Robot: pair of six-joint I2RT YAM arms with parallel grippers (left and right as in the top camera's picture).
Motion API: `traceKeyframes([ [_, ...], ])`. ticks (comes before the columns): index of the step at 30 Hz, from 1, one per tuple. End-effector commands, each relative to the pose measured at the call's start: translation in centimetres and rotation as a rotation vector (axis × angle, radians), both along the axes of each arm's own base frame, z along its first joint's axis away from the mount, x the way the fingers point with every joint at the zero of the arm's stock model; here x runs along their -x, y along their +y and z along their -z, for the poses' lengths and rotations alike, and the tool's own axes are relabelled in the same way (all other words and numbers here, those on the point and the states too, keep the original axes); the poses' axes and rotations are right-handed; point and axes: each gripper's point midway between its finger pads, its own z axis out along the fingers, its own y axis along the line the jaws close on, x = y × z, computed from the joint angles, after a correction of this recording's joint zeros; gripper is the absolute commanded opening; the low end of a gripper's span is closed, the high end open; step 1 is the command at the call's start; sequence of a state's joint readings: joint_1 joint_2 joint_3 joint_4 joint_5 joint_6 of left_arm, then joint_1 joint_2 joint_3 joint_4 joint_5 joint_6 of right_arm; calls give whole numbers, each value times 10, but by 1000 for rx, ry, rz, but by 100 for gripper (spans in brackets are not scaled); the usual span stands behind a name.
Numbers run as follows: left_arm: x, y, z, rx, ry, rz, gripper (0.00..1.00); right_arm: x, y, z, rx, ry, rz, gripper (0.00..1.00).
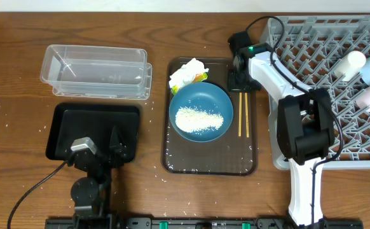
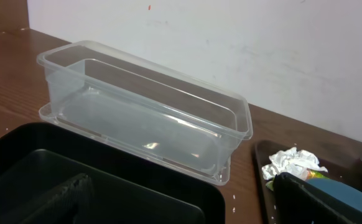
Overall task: Sort waste into correct bins and load items into the dishwasher rack
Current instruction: 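Lift the chopsticks with the right gripper and drop them into the rack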
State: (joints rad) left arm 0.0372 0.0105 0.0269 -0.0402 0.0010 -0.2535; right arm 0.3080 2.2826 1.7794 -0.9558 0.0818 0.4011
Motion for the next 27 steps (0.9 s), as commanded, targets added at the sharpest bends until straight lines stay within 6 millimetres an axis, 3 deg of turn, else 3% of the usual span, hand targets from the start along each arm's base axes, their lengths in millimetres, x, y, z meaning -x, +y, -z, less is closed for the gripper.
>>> traceKeyframes([
  [1, 1, 1, 19, -17, 57, -5, 95, -6, 2, -11, -11, -2, -7, 1],
  [6, 1, 1, 19, -17, 57, -5, 95, -35, -11, -70, -12, -93, -64, 1],
  [10, 1, 1, 19, -17, 57, -5, 95, -56, -46, -128, 40, -192, -65, 1],
  [15, 1, 1, 19, -17, 57, -5, 95, -70, -94, -176, 69, -283, -76, 1],
  [20, 1, 1, 19, -17, 57, -5, 95, -76, -131, -180, 55, -300, -112, 1],
  [27, 1, 1, 19, -17, 57, -5, 95, -77, -146, -167, 4, -292, -98, 1],
])
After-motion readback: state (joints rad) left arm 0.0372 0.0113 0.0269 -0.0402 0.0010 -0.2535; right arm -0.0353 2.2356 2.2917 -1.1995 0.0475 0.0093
